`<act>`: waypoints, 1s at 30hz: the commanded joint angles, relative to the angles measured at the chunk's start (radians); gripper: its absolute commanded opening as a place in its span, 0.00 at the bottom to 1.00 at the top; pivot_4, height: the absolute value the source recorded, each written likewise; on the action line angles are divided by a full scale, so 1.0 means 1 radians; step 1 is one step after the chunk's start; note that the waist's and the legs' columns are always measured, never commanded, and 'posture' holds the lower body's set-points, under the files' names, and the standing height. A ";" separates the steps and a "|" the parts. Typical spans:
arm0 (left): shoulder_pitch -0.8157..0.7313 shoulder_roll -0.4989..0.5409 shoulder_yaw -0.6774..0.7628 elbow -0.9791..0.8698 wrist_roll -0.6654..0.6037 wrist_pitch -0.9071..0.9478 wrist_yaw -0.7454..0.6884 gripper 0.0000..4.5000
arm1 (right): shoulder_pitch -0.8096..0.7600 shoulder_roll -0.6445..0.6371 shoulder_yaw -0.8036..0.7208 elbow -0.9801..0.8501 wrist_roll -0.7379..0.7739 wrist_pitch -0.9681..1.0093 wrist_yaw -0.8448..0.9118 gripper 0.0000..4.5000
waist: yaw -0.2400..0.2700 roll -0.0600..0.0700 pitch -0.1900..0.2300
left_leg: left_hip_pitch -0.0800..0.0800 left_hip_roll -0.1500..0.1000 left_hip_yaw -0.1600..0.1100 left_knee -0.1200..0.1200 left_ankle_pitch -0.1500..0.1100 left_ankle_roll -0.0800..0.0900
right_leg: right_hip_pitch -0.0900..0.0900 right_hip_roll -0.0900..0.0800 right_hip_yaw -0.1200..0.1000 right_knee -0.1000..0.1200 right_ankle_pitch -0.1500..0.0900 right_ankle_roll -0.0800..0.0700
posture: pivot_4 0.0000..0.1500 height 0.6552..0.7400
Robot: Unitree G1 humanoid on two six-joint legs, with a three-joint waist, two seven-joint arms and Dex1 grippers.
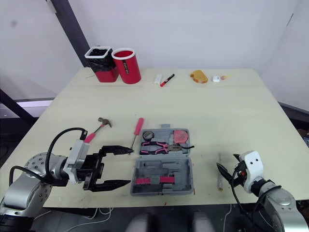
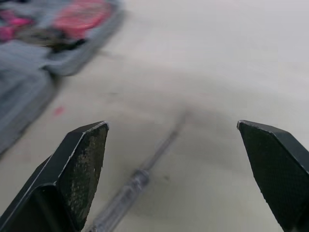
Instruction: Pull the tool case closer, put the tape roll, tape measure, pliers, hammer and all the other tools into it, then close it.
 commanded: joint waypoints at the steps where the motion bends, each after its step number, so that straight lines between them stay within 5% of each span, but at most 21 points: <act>1: -0.021 0.020 0.014 -0.018 -0.024 0.001 -0.024 0.99 | 0.041 0.037 0.024 -0.101 -0.027 0.064 -0.094 1.00 | 0.001 0.000 0.000 | 0.000 0.000 0.000 0.000 0.000 0.000 | 0.000 0.000 0.000 0.000 -0.001 -0.002 | 1.00 1.00; 9: -0.063 0.033 0.003 0.013 -0.032 0.006 -0.074 0.99 | 0.072 0.122 0.096 -0.083 -0.069 0.123 -0.197 1.00 | 0.001 0.000 0.000 | -0.001 0.000 0.000 0.000 0.000 0.000 | 0.000 0.000 0.000 -0.001 -0.002 -0.003 | 1.00 1.00; 22: -0.139 0.026 -0.004 0.075 -0.003 -0.007 -0.081 1.00 | 0.018 0.141 0.126 -0.051 -0.075 0.124 -0.207 0.00 | 0.000 0.000 0.000 | -0.002 0.000 -0.001 0.000 0.000 0.000 | -0.001 0.000 0.000 -0.001 0.000 -0.001 | 1.00 1.00; 30: -0.140 0.026 0.002 0.074 0.003 -0.005 -0.072 1.00 | -0.052 0.147 0.158 -0.054 -0.065 0.171 -0.209 0.00 | -0.001 0.000 0.000 | -0.002 0.000 -0.001 0.000 0.000 0.000 | -0.001 0.000 0.000 -0.001 0.000 0.000 | 1.00 1.00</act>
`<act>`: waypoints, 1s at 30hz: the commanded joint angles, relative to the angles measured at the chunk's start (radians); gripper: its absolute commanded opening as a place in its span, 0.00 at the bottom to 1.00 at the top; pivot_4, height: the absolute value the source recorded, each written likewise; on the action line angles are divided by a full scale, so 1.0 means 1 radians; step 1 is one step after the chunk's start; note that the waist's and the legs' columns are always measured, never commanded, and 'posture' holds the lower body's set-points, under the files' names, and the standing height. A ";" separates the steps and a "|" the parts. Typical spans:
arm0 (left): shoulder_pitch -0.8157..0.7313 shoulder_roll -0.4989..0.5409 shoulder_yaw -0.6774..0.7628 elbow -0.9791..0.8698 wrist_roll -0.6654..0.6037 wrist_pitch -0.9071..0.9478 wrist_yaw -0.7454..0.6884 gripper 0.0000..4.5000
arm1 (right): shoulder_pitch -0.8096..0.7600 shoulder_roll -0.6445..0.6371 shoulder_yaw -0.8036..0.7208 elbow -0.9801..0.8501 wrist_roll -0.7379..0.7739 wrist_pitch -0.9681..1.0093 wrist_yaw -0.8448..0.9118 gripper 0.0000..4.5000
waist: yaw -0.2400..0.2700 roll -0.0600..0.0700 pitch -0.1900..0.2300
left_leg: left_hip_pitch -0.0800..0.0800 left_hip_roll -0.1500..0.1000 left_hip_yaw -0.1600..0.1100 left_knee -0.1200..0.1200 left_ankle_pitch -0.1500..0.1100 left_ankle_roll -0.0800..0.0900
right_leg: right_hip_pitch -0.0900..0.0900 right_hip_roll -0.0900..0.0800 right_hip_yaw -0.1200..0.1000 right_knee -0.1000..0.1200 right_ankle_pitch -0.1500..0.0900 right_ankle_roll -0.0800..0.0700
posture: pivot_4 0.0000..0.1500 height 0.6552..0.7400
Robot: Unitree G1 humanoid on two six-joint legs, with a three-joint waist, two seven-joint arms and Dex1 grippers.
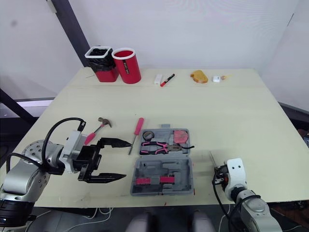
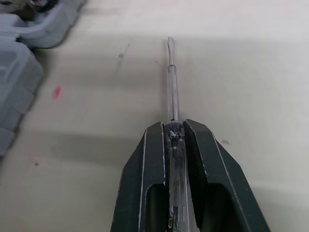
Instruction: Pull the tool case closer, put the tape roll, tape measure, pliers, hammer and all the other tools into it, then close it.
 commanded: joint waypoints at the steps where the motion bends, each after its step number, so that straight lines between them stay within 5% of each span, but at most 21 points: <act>1: -0.008 0.000 0.006 -0.010 -0.002 -0.012 0.005 1.00 | -0.028 0.007 0.003 -0.021 0.004 0.009 -0.007 0.00 | 0.000 0.000 0.000 | 0.000 0.000 0.000 0.000 0.000 0.000 | 0.000 0.000 0.000 0.000 0.000 0.000 | 1.00 1.00; 7: -0.005 0.001 0.009 -0.011 0.001 -0.013 0.008 1.00 | -0.032 0.038 -0.001 -0.008 0.013 0.049 -0.032 0.00 | 0.002 0.000 0.000 | -0.001 0.000 0.000 0.000 0.000 0.000 | -0.001 0.000 -0.001 0.000 0.000 0.000 | 1.00 1.00; 8: -0.005 0.000 0.009 -0.010 0.002 -0.013 0.008 1.00 | -0.032 0.043 -0.003 -0.008 0.014 0.052 -0.035 0.23 | 0.001 0.000 0.000 | -0.002 0.000 0.000 0.000 0.000 0.000 | -0.001 0.000 0.000 0.000 0.000 0.000 | 1.00 1.00; 16: 0.006 0.001 0.016 -0.014 0.000 -0.013 0.016 1.00 | -0.028 -0.035 -0.045 -0.074 0.050 0.021 0.059 0.98 | 0.001 0.000 0.000 | -0.002 0.000 0.000 0.000 0.000 0.000 | -0.001 0.000 0.000 0.000 0.000 0.001 | 1.00 1.00; 23: 0.025 -0.007 0.030 -0.025 -0.006 -0.011 0.044 1.00 | -0.167 -0.264 -0.141 -0.074 0.198 0.085 0.293 0.98 | -0.002 0.000 0.000 | -0.001 0.000 0.001 0.001 0.000 0.000 | -0.001 0.000 0.001 0.000 0.001 0.001 | 1.00 1.00; 30: 0.045 -0.021 0.037 -0.027 -0.004 -0.013 0.076 1.00 | -0.378 -0.489 -0.028 0.107 0.210 -0.026 0.657 0.98 | -0.001 0.000 0.000 | -0.002 0.000 0.000 0.000 0.000 0.000 | -0.002 0.001 0.000 0.000 0.001 0.001 | 1.00 1.00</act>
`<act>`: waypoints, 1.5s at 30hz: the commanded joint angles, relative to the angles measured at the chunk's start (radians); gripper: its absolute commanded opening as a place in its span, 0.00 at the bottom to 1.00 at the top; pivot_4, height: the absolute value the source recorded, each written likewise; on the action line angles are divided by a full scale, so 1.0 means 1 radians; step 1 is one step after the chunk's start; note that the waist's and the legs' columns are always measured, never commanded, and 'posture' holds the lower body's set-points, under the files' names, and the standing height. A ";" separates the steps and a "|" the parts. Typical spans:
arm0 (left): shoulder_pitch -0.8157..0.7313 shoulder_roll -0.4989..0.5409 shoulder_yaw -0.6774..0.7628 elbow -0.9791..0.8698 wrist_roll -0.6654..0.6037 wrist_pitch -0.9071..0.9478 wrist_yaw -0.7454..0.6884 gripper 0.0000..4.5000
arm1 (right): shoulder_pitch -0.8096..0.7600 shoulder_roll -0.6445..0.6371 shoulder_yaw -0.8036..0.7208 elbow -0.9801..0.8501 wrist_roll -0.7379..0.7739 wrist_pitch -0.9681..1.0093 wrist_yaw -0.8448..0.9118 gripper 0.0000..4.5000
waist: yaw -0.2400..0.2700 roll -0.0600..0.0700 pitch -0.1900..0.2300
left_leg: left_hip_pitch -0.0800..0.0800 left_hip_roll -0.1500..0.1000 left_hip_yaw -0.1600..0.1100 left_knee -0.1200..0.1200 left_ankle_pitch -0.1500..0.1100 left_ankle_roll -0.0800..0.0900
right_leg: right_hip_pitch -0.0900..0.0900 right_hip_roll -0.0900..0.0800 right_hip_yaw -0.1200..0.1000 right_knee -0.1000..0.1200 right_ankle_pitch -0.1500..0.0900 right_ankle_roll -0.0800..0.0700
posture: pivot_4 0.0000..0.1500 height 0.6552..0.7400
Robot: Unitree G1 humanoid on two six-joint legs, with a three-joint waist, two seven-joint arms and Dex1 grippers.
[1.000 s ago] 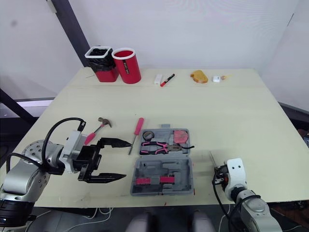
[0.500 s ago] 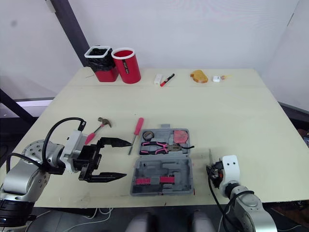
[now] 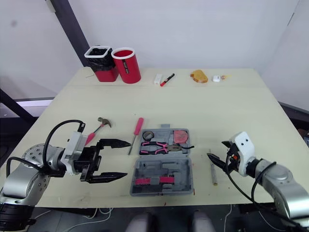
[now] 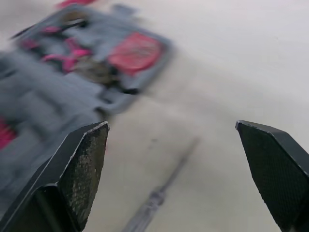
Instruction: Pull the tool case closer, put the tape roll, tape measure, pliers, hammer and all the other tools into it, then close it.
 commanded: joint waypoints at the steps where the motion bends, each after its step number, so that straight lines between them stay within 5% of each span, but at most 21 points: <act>1: 0.010 -0.002 0.027 -0.027 -0.012 -0.010 0.015 1.00 | -0.088 -0.073 0.055 0.080 -0.004 -0.100 0.194 0.98 | 0.001 0.000 0.000 | 0.000 0.000 0.000 0.000 0.000 0.000 | 0.000 0.000 0.000 0.000 0.000 0.000 | 1.00 1.00; 8: 0.048 0.000 0.045 -0.058 -0.020 -0.003 0.043 1.00 | -0.292 -0.175 0.260 0.408 -0.171 -0.491 0.593 0.98 | 0.002 0.000 0.001 | -0.001 0.000 0.000 0.000 0.000 0.000 | 0.000 0.000 0.000 -0.001 0.000 0.000 | 1.00 1.00; 16: 0.117 0.006 0.087 -0.105 -0.031 0.006 0.076 1.00 | -0.566 -0.106 0.421 0.898 -0.359 -1.021 0.818 0.98 | -0.004 0.001 0.003 | 0.000 0.000 0.002 0.000 0.000 0.000 | 0.000 0.000 0.000 -0.001 0.000 0.000 | 1.00 1.00; 26: 0.171 0.015 0.123 -0.140 -0.036 0.006 0.093 1.00 | -0.848 -0.009 0.711 1.283 -0.455 -1.469 0.828 0.98 | 0.000 0.002 0.004 | 0.001 0.001 0.002 0.000 0.000 0.000 | 0.000 -0.001 0.000 0.000 0.000 -0.001 | 1.00 1.00; 40: 0.180 0.014 0.102 -0.153 -0.022 -0.004 0.088 1.00 | -0.950 0.137 0.745 1.532 -0.741 -1.794 0.744 0.98 | -0.001 0.003 0.005 | 0.002 0.001 0.002 0.001 0.000 0.000 | 0.000 -0.001 0.000 0.004 0.000 -0.001 | 1.00 1.00; 45: 0.172 0.014 0.102 -0.140 -0.018 -0.010 0.087 1.00 | -0.951 0.147 0.747 1.553 -0.797 -1.801 0.698 0.63 | -0.004 0.003 0.005 | 0.005 0.001 0.002 0.001 0.001 -0.001 | 0.001 -0.001 0.001 0.005 0.000 -0.001 | 1.00 1.00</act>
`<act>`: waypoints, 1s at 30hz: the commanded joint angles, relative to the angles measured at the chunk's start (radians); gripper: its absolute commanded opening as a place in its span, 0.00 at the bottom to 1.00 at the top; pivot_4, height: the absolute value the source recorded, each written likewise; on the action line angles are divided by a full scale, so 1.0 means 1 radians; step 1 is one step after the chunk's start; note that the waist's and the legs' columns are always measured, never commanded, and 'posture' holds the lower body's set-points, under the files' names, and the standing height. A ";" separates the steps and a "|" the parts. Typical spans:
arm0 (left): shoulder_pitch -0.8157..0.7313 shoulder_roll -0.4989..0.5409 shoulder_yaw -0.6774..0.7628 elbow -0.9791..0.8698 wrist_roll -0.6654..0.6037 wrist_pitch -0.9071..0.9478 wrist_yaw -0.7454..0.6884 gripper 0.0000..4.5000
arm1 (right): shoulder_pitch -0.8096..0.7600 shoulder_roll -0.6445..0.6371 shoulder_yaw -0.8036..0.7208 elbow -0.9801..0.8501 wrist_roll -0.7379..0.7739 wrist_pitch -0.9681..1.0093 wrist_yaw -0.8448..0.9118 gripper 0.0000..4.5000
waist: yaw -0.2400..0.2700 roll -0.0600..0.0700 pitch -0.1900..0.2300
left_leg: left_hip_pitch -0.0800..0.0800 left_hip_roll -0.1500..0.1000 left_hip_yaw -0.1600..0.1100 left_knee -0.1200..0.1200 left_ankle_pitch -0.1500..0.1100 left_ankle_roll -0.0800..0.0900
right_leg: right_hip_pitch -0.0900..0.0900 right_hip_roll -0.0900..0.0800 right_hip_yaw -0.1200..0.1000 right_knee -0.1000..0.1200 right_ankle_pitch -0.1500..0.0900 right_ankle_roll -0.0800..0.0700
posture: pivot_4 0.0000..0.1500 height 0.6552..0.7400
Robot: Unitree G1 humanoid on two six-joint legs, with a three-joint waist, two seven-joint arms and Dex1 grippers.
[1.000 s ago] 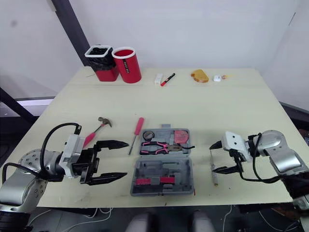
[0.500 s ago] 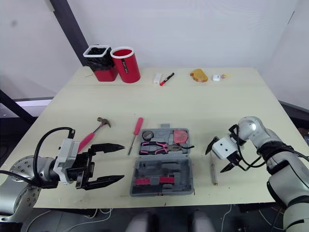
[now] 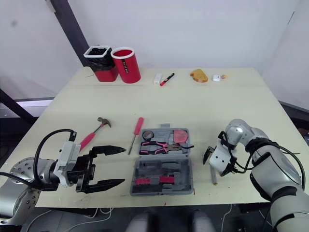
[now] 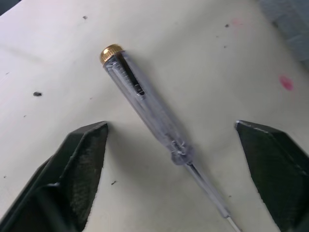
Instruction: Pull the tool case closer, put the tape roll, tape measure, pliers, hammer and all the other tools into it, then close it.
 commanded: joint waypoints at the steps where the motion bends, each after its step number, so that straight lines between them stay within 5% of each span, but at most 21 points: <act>1: -0.014 0.007 0.012 -0.004 0.001 -0.017 -0.001 1.00 | -0.018 0.003 -0.001 0.011 -0.047 -0.005 -0.048 0.54 | -0.004 0.000 0.000 | 0.002 0.000 0.000 0.000 0.000 0.000 | 0.002 0.000 0.000 0.000 0.000 0.000 | 1.00 1.00; 3: -0.018 0.006 0.010 0.000 0.003 -0.020 -0.001 1.00 | -0.022 0.003 -0.006 0.017 -0.058 -0.001 -0.057 0.31 | -0.010 0.000 0.000 | 0.007 0.000 0.002 0.000 0.000 0.000 | 0.005 0.000 0.002 0.001 -0.002 -0.003 | 1.00 1.00; 7: -0.024 0.001 0.005 0.005 0.006 -0.024 -0.002 1.00 | -0.024 -0.010 -0.032 0.011 -0.030 0.022 -0.032 0.01 | -0.024 0.000 0.000 | 0.008 0.000 0.002 0.000 0.000 0.000 | 0.005 0.000 0.004 0.001 -0.002 -0.003 | 1.00 1.00; 13: -0.032 -0.008 -0.013 0.000 0.005 -0.030 0.002 1.00 | 0.041 -0.067 -0.148 -0.136 0.143 0.269 0.086 0.01 | -0.021 0.000 0.000 | 0.007 0.000 0.001 -0.001 0.000 0.000 | 0.005 0.000 0.004 0.001 0.000 0.000 | 1.00 1.00; 19: -0.054 -0.017 -0.032 0.003 -0.004 -0.026 0.001 1.00 | 0.304 -0.212 -0.303 -0.631 0.335 0.782 0.070 0.01 | -0.004 0.000 0.001 | 0.005 0.000 0.000 -0.002 0.000 0.000 | 0.004 0.000 0.002 0.000 0.000 0.000 | 1.00 1.00; 24: -0.078 -0.016 -0.060 0.008 -0.021 -0.005 -0.019 1.00 | 0.586 -0.284 -0.460 -1.084 0.396 1.346 -0.155 0.01 | 0.002 0.001 0.001 | 0.005 0.000 0.001 -0.002 0.000 0.000 | 0.003 0.000 0.003 0.001 0.000 0.000 | 1.00 1.00; 30: -0.147 -0.016 -0.095 0.045 -0.017 0.002 -0.054 1.00 | 0.723 -0.172 -0.593 -1.415 0.450 2.033 -0.471 0.01 | 0.002 0.000 0.001 | 0.005 -0.001 0.002 -0.001 0.000 0.000 | 0.003 0.001 0.005 0.000 0.000 0.000 | 1.00 1.00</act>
